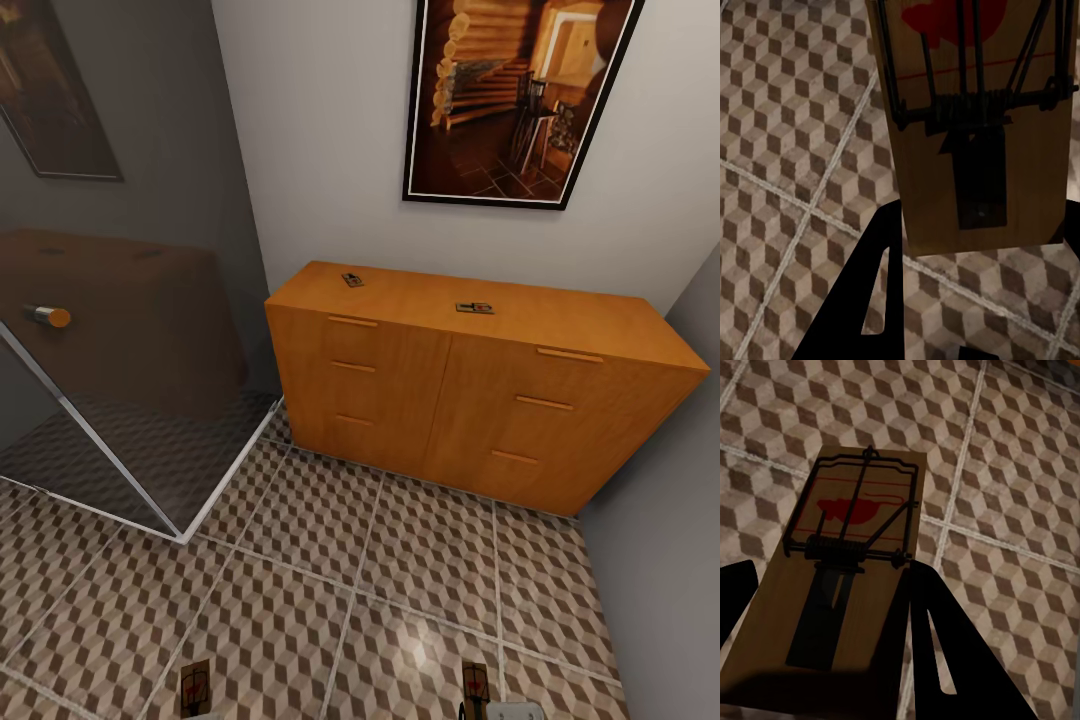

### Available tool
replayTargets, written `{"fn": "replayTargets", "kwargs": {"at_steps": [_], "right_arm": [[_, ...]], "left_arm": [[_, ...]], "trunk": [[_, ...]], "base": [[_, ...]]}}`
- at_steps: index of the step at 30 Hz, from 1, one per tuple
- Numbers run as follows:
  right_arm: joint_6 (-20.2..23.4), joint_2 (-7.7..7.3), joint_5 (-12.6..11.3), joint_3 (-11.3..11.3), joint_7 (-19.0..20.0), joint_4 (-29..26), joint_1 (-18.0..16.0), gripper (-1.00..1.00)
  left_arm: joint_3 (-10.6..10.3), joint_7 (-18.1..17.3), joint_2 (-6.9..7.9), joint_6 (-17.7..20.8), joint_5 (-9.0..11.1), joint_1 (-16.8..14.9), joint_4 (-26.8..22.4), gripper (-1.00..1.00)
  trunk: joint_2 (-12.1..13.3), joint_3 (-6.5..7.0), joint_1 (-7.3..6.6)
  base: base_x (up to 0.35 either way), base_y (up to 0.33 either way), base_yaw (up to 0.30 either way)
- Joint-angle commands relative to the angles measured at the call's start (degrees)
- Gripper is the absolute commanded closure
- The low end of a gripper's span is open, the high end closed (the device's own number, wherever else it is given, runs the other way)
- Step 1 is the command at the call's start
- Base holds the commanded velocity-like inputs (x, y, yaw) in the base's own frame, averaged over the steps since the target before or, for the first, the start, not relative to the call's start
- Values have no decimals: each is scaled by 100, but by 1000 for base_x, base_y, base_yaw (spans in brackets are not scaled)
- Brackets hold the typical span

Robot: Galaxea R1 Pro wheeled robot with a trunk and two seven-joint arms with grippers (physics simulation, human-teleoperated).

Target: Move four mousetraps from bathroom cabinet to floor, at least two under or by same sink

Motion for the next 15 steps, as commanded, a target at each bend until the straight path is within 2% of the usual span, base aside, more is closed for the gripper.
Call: {"fn": "replayTargets", "kwargs": {"at_steps": [1,15], "right_arm": [[-3,1,38,18,-27,7,-4,100],[-3,1,38,18,-27,7,-4,100]], "left_arm": [[-47,46,-3,-19,1,-7,18,100],[-47,46,-3,-17,1,-7,18,100]], "trunk": [[-2,-4,0],[-2,-4,0]], "base": [[0,0,0],[0,0,0]]}}
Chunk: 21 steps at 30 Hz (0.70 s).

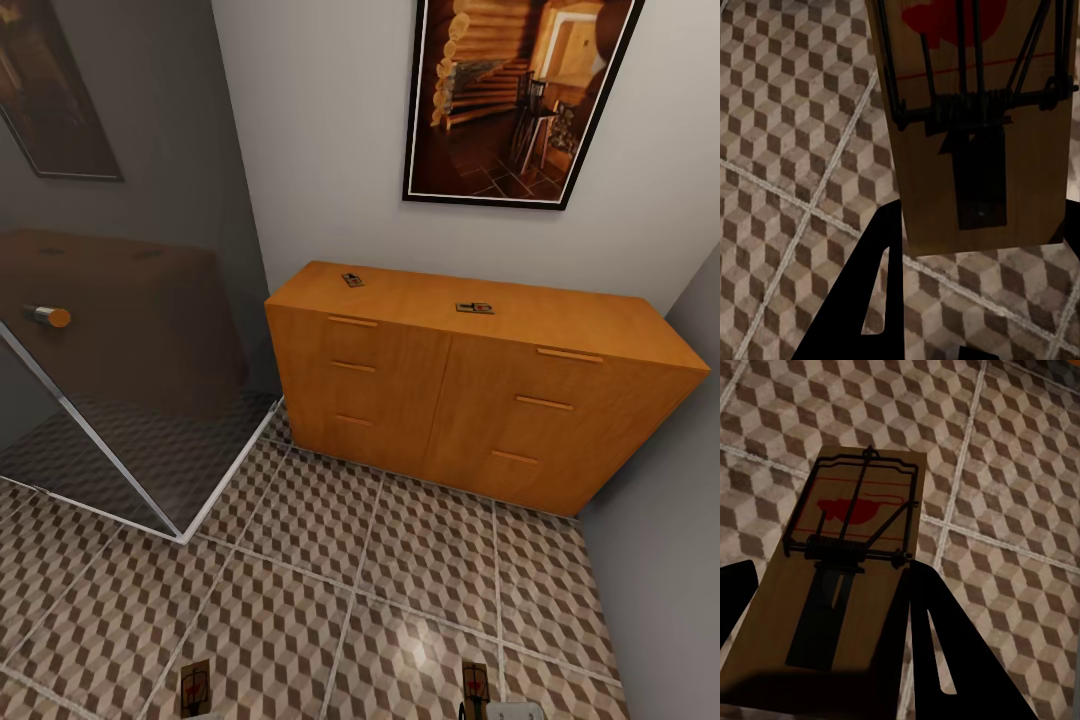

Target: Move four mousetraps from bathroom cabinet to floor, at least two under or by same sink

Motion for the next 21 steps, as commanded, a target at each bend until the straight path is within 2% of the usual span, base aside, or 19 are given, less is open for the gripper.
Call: {"fn": "replayTargets", "kwargs": {"at_steps": [1,21], "right_arm": [[-3,1,38,19,-27,7,-4,100],[-3,1,38,19,-27,7,-4,100]], "left_arm": [[-47,46,-3,-20,1,-8,18,100],[-47,46,-3,-20,1,-7,18,100]], "trunk": [[-2,-4,0],[-2,-4,0]], "base": [[0,0,0],[0,0,0]]}}
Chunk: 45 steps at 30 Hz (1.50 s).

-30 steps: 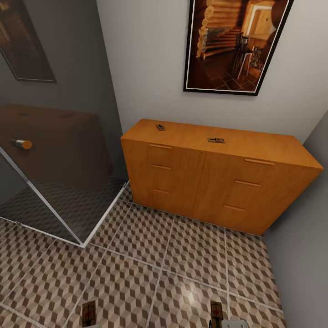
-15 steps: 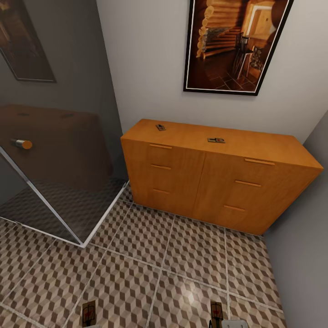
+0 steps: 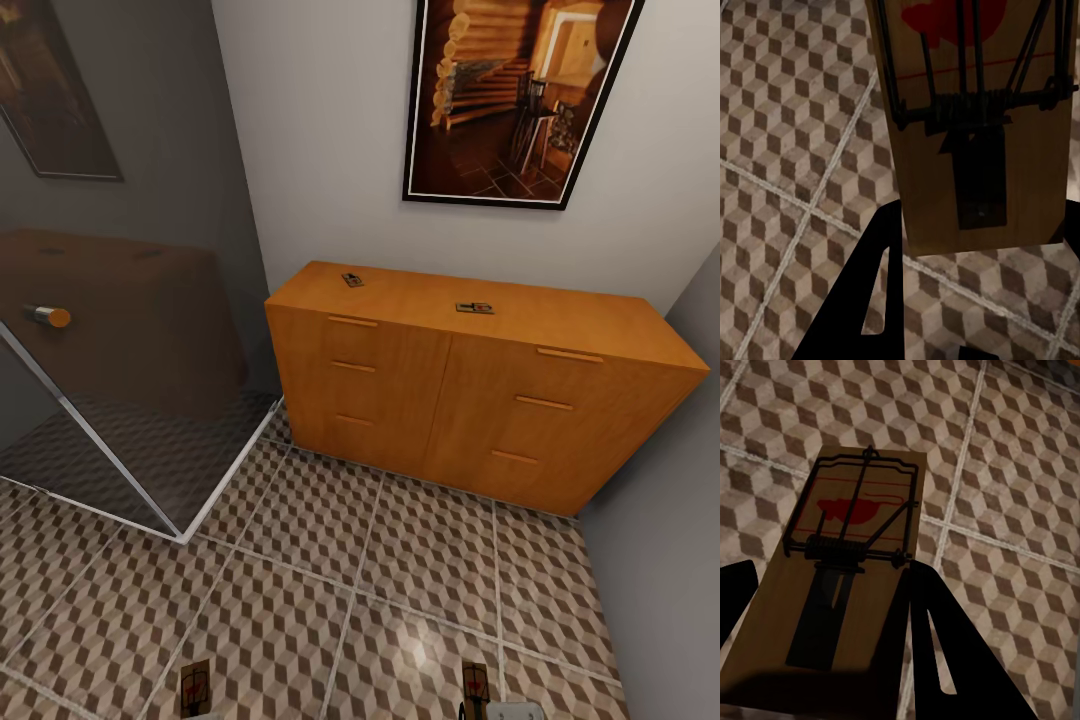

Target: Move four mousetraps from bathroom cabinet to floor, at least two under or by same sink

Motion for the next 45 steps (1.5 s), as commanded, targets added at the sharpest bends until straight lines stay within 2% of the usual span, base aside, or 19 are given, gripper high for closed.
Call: {"fn": "replayTargets", "kwargs": {"at_steps": [1,45], "right_arm": [[-3,1,38,19,-27,7,-4,100],[-3,1,38,19,-27,7,-4,100]], "left_arm": [[-47,46,-3,-20,0,-7,18,100],[-47,46,-3,-20,-2,-9,18,100]], "trunk": [[-2,-4,0],[-2,-4,0]], "base": [[0,0,0],[0,0,0]]}}
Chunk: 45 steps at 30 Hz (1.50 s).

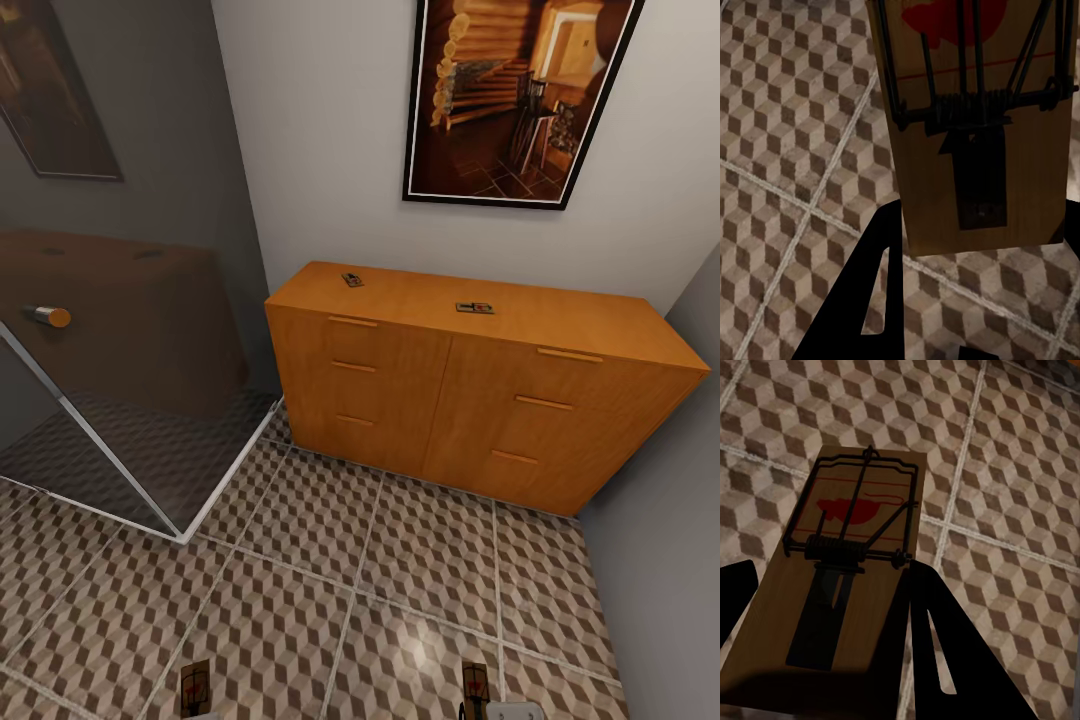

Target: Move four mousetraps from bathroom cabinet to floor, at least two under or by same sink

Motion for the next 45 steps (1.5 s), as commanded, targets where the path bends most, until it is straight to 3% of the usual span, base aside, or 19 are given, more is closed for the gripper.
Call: {"fn": "replayTargets", "kwargs": {"at_steps": [1,45], "right_arm": [[-3,1,38,19,-27,7,-4,100],[-3,1,38,19,-27,7,-5,100]], "left_arm": [[-47,46,-3,-20,1,-7,18,100],[-47,46,-3,-20,2,-5,18,100]], "trunk": [[-2,-4,0],[-2,-4,0]], "base": [[0,0,0],[0,0,0]]}}
